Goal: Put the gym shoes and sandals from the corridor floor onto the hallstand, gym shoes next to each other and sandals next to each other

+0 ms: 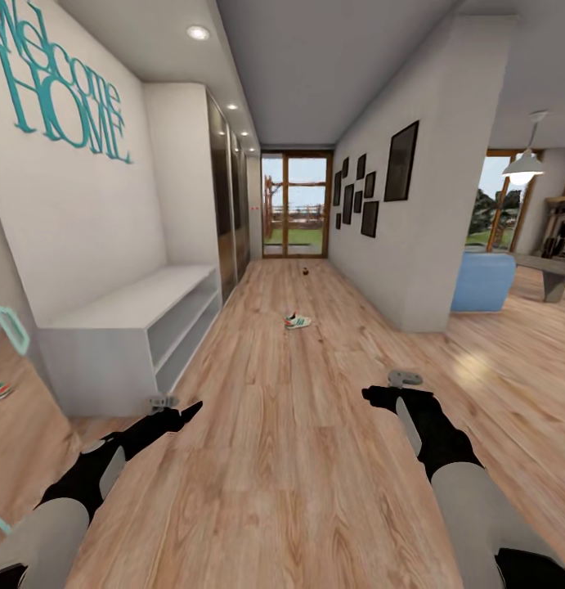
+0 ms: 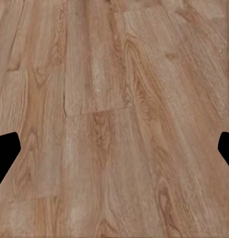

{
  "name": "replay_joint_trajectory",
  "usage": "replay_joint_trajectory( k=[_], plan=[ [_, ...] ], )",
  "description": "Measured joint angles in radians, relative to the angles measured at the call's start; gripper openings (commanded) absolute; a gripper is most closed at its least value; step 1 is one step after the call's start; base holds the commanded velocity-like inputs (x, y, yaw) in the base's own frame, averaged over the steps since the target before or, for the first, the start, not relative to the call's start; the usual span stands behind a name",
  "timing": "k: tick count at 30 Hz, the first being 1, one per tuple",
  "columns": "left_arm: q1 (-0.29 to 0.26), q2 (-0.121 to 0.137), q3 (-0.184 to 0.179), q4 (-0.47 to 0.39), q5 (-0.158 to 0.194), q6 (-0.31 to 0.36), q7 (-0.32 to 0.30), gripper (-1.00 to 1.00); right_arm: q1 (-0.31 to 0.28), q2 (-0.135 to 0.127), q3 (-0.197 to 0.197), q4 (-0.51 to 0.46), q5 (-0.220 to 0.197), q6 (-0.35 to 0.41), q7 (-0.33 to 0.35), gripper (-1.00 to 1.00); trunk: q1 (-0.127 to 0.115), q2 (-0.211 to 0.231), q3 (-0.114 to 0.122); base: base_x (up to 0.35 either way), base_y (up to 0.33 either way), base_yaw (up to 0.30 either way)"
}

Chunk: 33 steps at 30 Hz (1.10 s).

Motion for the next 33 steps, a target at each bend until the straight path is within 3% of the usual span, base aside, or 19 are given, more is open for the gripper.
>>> replay_joint_trajectory(
  k=[12, 33],
  plan=[
    [0.000, 0.000, 0.000, 0.000, 0.000, 0.000, 0.000, 1.00, 0.000, 0.000, 0.000, 0.000, 0.001, 0.000, 0.000, 1.00, 0.000, 0.000, 0.000, 0.348, 0.000, -0.255],
    [0.000, 0.001, 0.000, 0.000, 0.000, 0.000, 0.000, 1.00, 0.000, 0.000, 0.000, 0.000, 0.006, 0.000, 0.000, 1.00, 0.000, 0.000, 0.000, 0.348, 0.000, -0.015]
  ],
)
